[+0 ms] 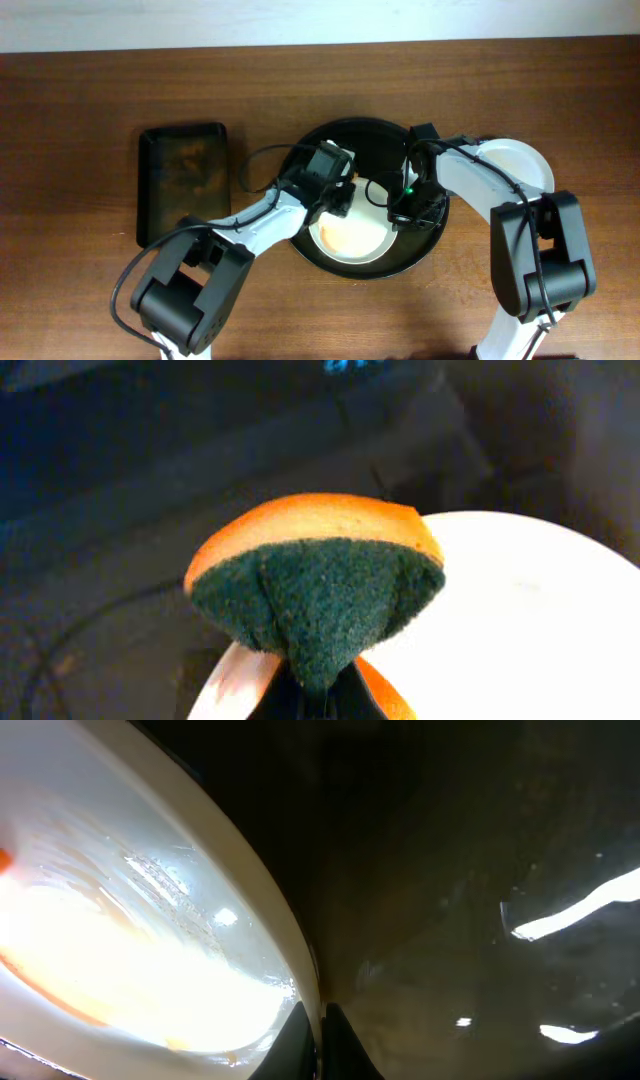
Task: Clean dirty plates on tray and stack at the side
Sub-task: 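Keep scrubbing the white plate's sauce with the left gripper's sponge, then lift the white plate with the right gripper onto the right plate stack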
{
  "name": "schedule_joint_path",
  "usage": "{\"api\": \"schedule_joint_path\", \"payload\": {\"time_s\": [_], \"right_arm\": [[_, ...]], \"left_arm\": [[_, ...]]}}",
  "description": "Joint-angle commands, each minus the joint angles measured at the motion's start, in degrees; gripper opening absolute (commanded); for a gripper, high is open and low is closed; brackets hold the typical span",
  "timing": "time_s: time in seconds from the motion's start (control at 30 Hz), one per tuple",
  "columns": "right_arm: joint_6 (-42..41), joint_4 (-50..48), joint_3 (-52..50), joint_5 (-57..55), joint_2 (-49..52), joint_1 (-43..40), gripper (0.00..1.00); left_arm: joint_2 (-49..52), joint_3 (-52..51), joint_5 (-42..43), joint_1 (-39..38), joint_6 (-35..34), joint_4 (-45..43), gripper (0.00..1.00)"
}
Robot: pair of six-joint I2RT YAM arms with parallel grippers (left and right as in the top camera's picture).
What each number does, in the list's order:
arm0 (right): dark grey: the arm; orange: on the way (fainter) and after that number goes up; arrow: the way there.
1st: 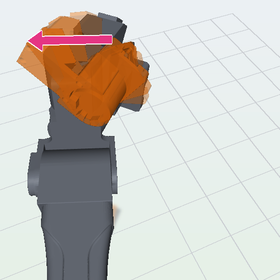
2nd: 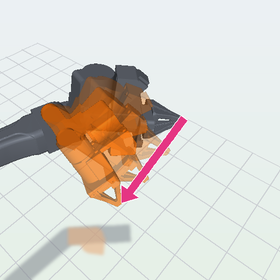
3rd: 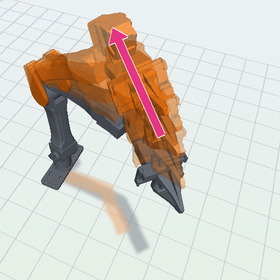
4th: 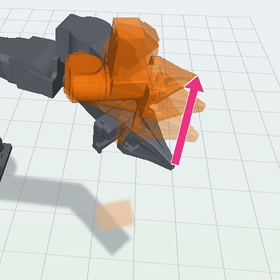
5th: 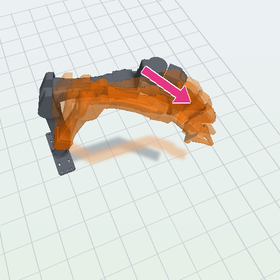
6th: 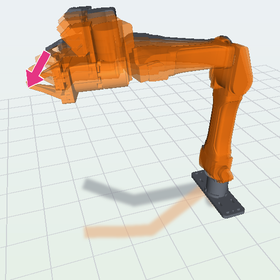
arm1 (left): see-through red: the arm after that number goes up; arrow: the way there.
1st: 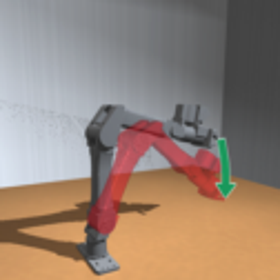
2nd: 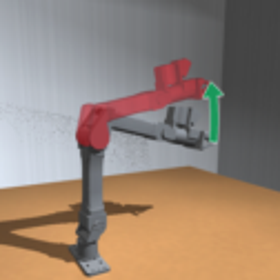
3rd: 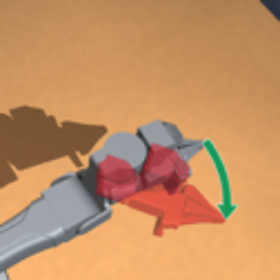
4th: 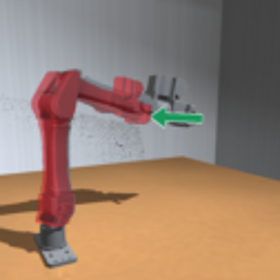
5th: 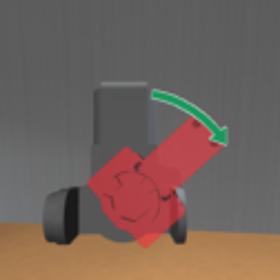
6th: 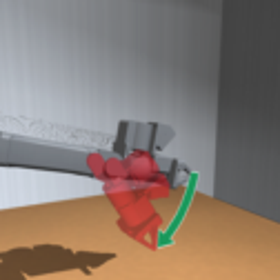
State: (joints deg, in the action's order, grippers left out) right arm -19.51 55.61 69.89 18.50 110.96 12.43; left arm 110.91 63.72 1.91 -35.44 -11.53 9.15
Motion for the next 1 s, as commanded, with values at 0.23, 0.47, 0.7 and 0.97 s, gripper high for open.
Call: {"api": "schedule_joint_path", "payload": {"time_s": [0.23,0.47,0.7,0.97], "right_arm": [[-0.1,1.0,-0.3,-0.9,0.4,0.0,0.04],[-0.1,1.4,-0.3,-1.2,0.4,0.0,0.04],[-0.1,1.0,-0.3,-2.8,0.4,-0.1,0.04],[-0.1,-1.8,-0.5,-2.6,0.4,2.5,0.42]], "left_arm": [[-2.3,3.0,9.7,-1.0,-1.9,26.5,0.0],[-3.1,4.6,-17.3,1.7,-1.9,15.5,0.0],[-17.4,6.7,-14.9,3.5,-2.1,24.8,0.0],[-17.4,6.7,-9.7,5.7,-3.4,30.4,0.0]]}}
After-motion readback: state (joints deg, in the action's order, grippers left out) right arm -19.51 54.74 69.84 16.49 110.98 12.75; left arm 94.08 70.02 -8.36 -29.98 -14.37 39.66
